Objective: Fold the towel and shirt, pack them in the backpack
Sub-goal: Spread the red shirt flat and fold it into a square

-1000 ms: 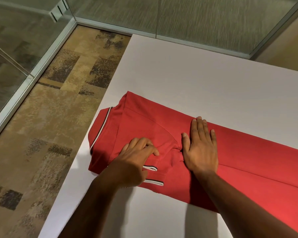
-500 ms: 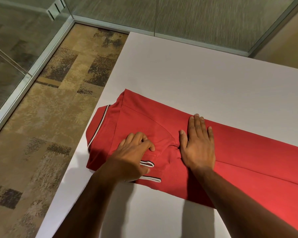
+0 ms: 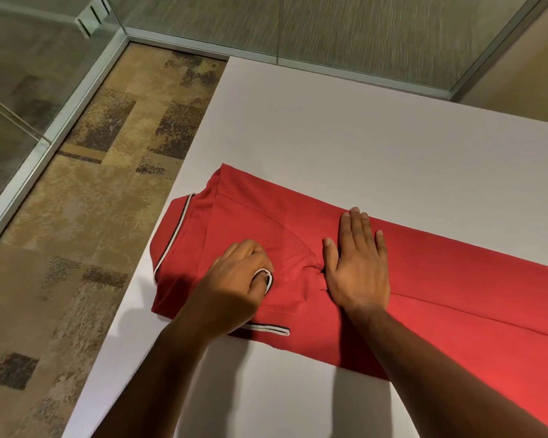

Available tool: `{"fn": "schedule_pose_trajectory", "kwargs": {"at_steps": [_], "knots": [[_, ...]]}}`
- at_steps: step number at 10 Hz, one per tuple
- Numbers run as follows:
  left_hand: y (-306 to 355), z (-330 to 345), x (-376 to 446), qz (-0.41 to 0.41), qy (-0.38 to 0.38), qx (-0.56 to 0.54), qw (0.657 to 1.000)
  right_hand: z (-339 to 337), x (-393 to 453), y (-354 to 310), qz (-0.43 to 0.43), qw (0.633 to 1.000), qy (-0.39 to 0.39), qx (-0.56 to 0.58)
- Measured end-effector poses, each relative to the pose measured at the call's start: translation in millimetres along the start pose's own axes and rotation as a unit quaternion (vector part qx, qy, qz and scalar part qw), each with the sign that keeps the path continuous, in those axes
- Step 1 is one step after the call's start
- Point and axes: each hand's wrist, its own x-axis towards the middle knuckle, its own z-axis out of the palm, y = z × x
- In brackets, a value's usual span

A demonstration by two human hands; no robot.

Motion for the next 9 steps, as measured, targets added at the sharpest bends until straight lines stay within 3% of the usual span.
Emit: {"fn": "schedule_pose_trajectory", "kwargs": {"at_steps": [1, 2, 3, 4, 5, 6, 7, 9], "knots": [[14, -22, 10, -0.005, -0.028, -0.073, 0.997, 0, 0, 0, 0.001, 1.0, 0.004, 0.002], [16, -45, 40, -0.076, -0.132, -0.096, 0.984, 0, 0, 0, 0.002, 1.0, 0.002, 0.003], [28, -67, 109, -0.077, -0.254, -0.03, 0.964, 0, 0, 0, 0.002, 1.0, 0.001, 0.003], [31, -69, 158, -0.076, -0.304, 0.02, 0.949, -1, 0, 0, 0.003, 1.0, -0.001, 0.003], [17, -65, 190, -0.103, -0.282, 0.102, 0.948, -1, 0, 0, 0.003, 1.0, -0.001, 0.002], [3, -65, 188, -0.125, -0.26, 0.096, 0.953, -1, 0, 0, 0.003, 1.0, -0.001, 0.003], [-8, -58, 178, -0.087, -0.241, 0.108, 0.961, 0, 1, 0, 0.003, 1.0, -0.001, 0.004], [0, -39, 169, 0.041, -0.117, 0.11, 0.986, 1, 1, 1, 0.002, 1.0, 0.001, -0.001]]}}
